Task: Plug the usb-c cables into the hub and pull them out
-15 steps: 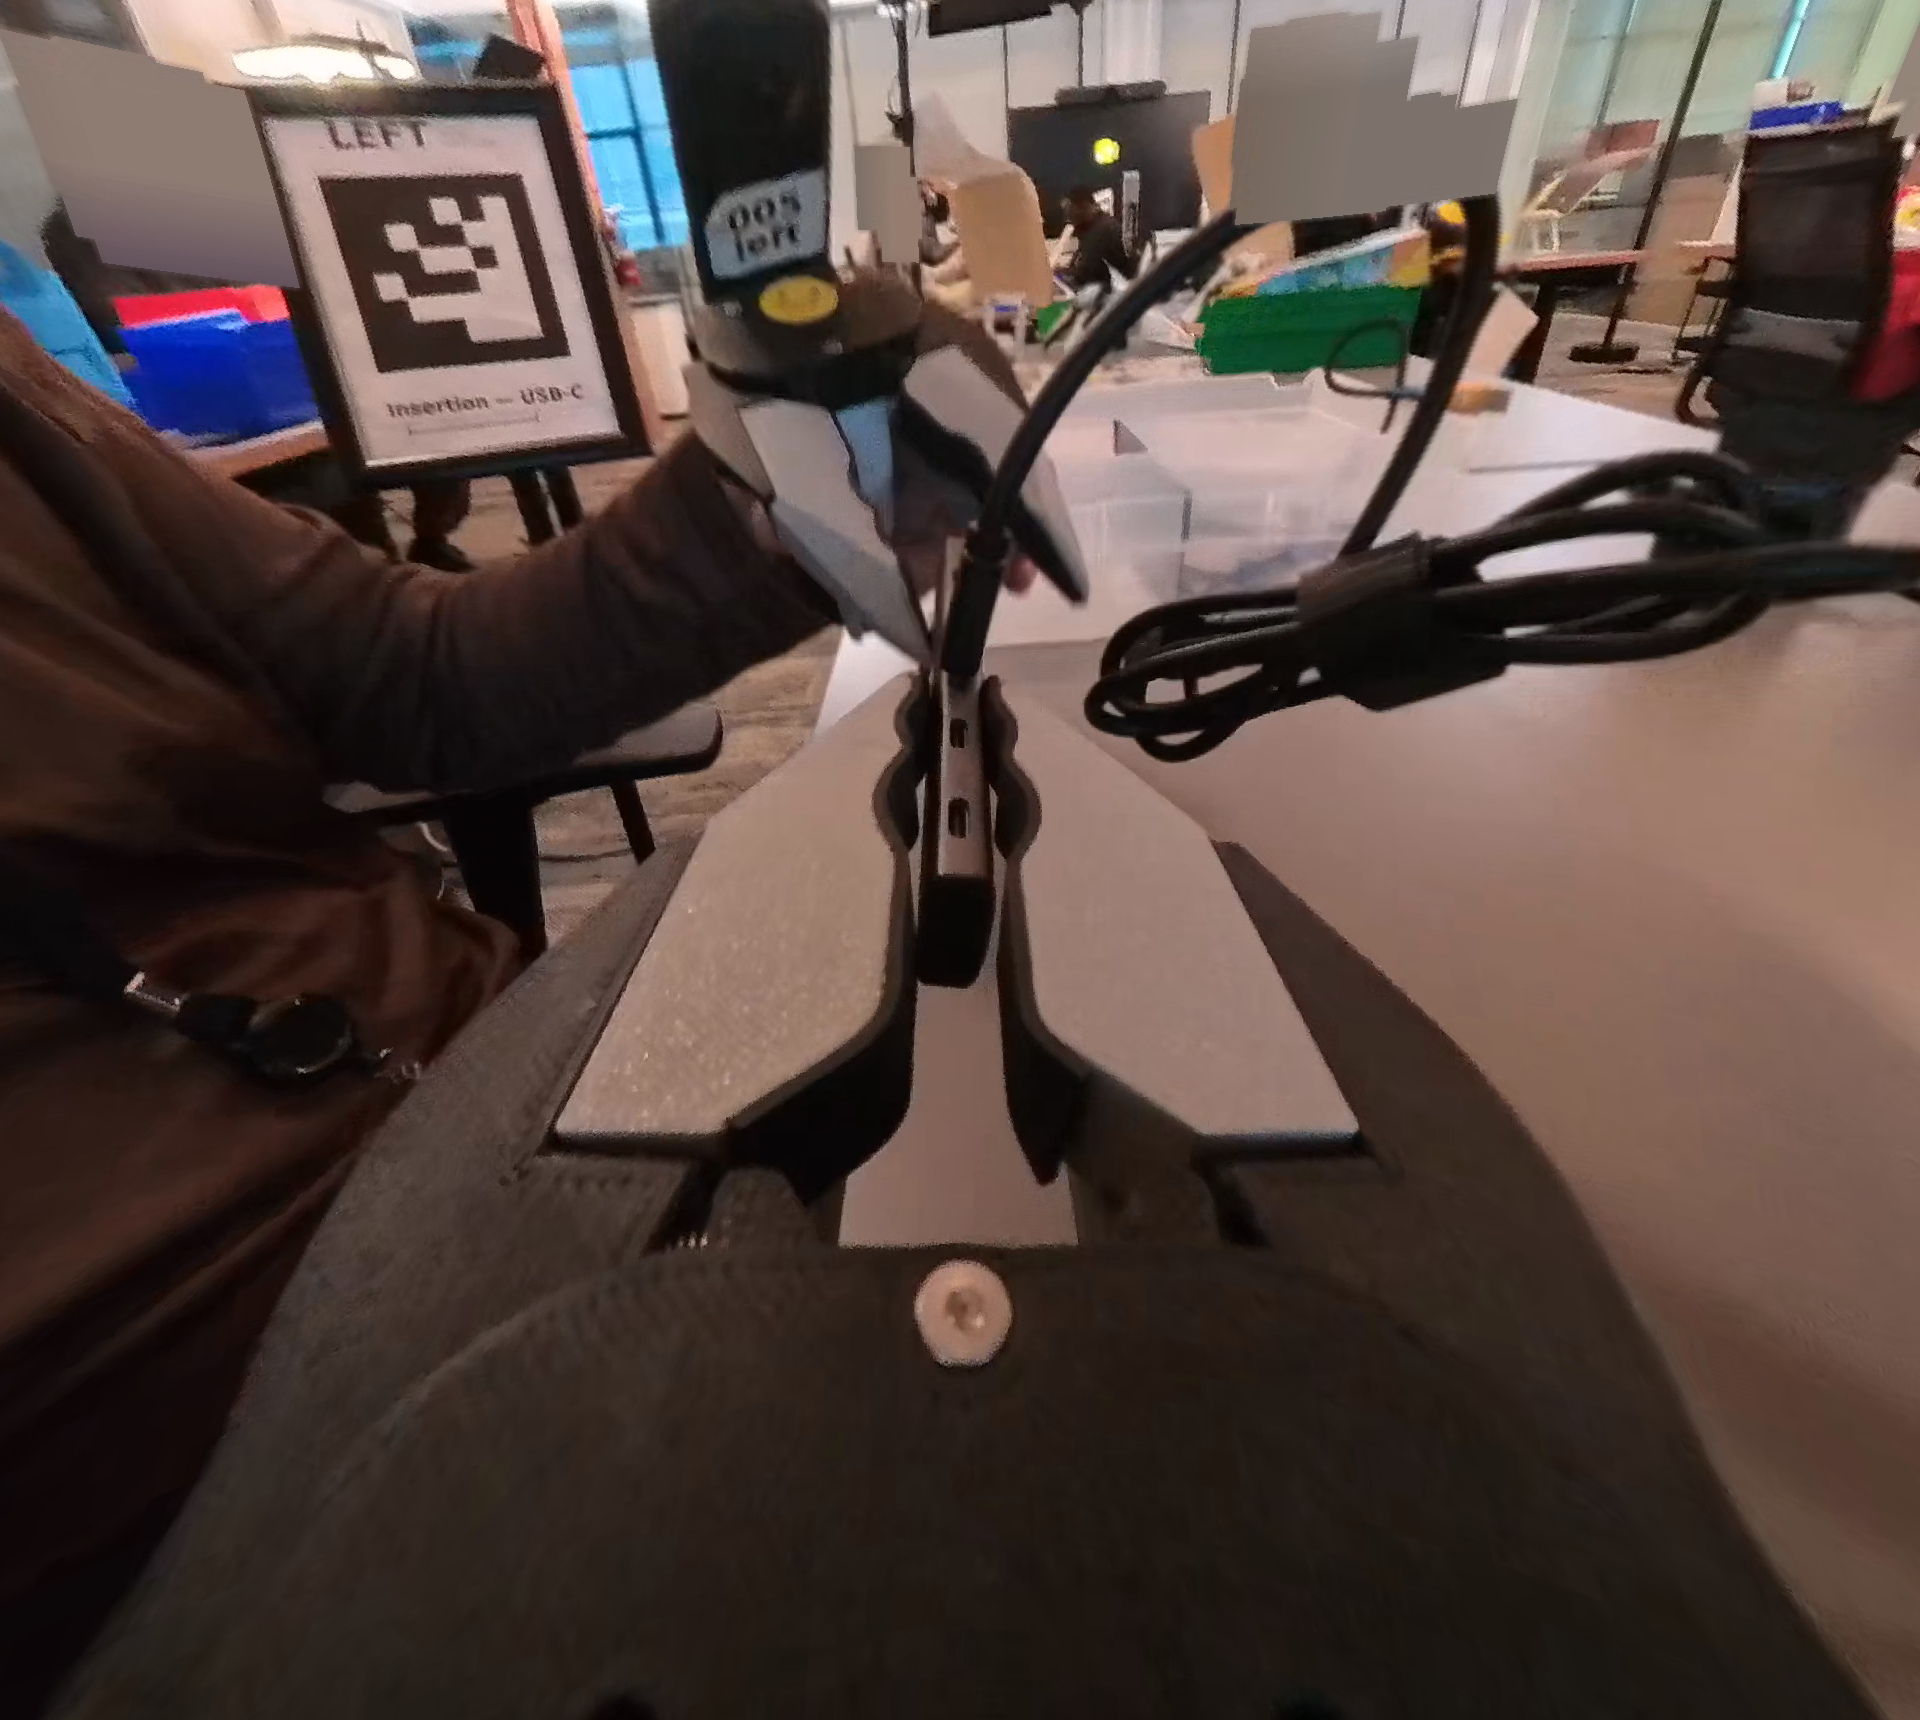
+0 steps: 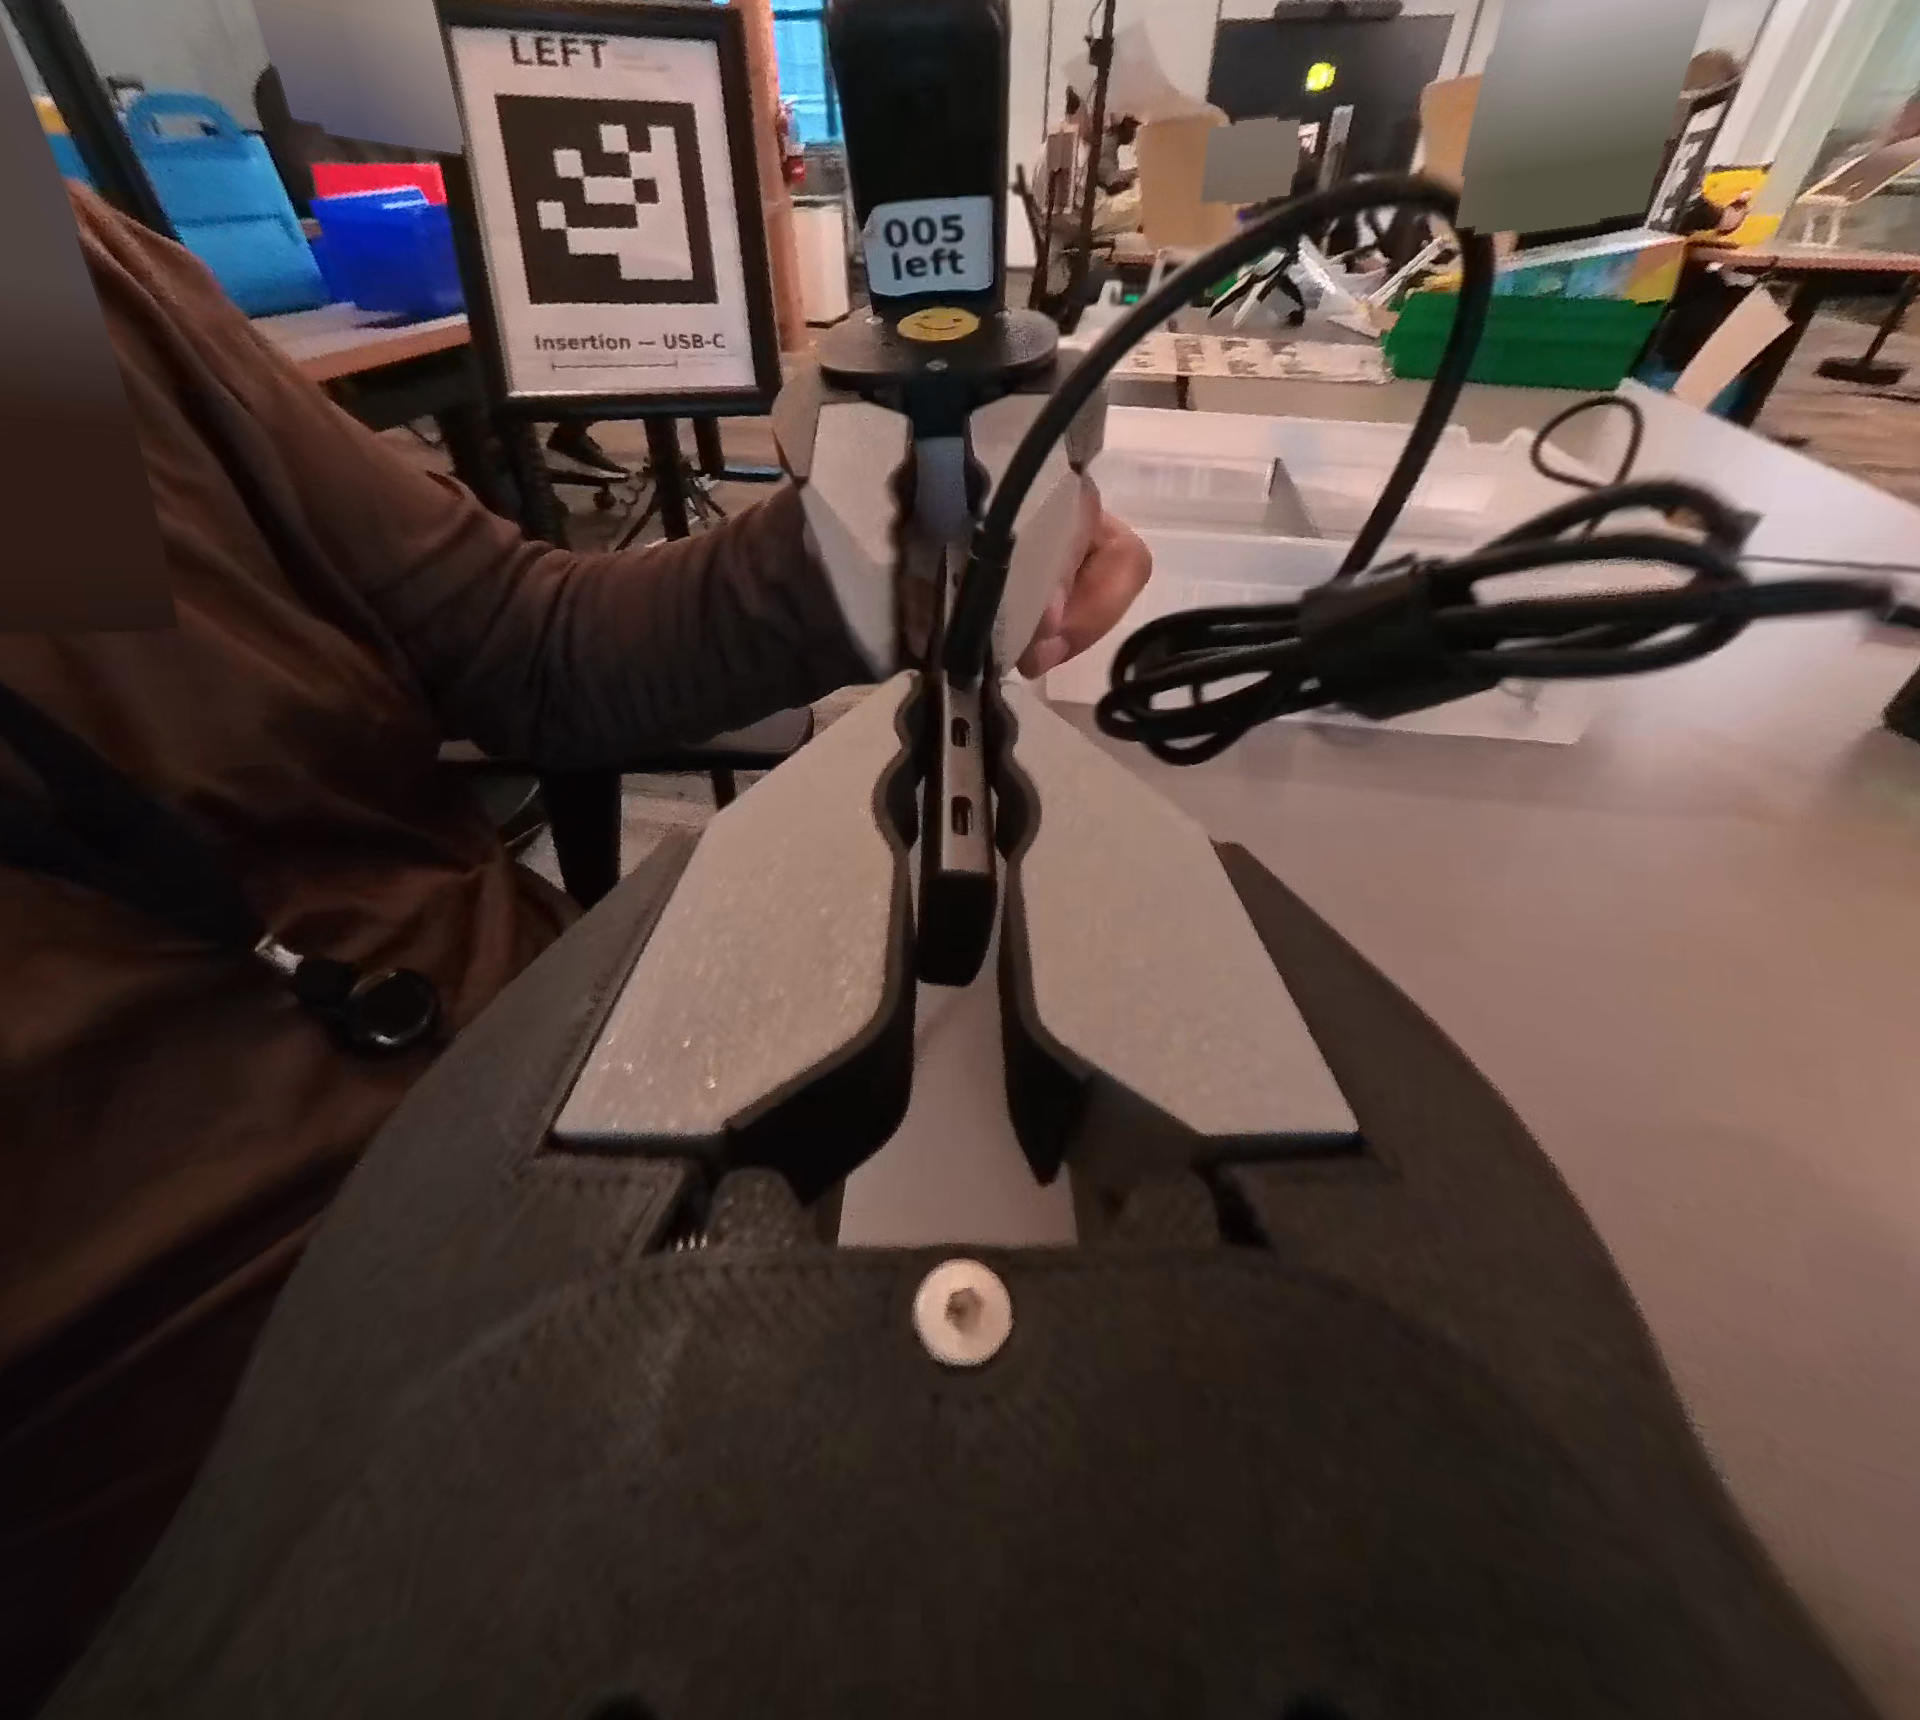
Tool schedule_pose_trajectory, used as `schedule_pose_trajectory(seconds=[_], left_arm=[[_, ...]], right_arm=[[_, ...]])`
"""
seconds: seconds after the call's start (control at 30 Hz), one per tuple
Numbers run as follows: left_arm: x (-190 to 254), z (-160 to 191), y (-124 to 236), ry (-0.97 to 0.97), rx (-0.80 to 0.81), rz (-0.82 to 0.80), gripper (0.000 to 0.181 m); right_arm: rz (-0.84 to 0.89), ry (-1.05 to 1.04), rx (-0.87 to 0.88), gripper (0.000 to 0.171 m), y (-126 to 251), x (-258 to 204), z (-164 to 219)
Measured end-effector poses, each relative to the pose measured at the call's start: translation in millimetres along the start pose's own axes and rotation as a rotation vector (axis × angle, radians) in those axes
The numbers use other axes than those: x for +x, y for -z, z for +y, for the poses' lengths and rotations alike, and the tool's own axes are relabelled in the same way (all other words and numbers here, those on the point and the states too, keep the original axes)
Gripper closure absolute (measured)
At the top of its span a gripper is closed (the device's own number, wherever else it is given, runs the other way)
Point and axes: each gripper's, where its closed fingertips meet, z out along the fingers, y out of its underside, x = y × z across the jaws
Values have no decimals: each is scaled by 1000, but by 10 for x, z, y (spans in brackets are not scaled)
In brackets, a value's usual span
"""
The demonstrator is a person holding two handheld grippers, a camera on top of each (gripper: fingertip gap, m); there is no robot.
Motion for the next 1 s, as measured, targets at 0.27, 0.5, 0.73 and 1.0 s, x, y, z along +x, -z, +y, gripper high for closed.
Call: schedule_pose_trajectory(seconds=[0.27,0.5,0.73,1.0], left_arm=[[15,136,-200,-90,-119,-51,173],[-32,214,-285,-92,-209,-76,173],[-55,193,-197,-123,-224,-96,173],[-25,242,-177,-127,-251,-85,173]], right_arm=[[49,50,46,164,-7,-74,-162],[59,28,31,164,67,-25,-49],[49,8,-43,164,113,-7,104],[58,-20,-178,163,118,-4,334]])
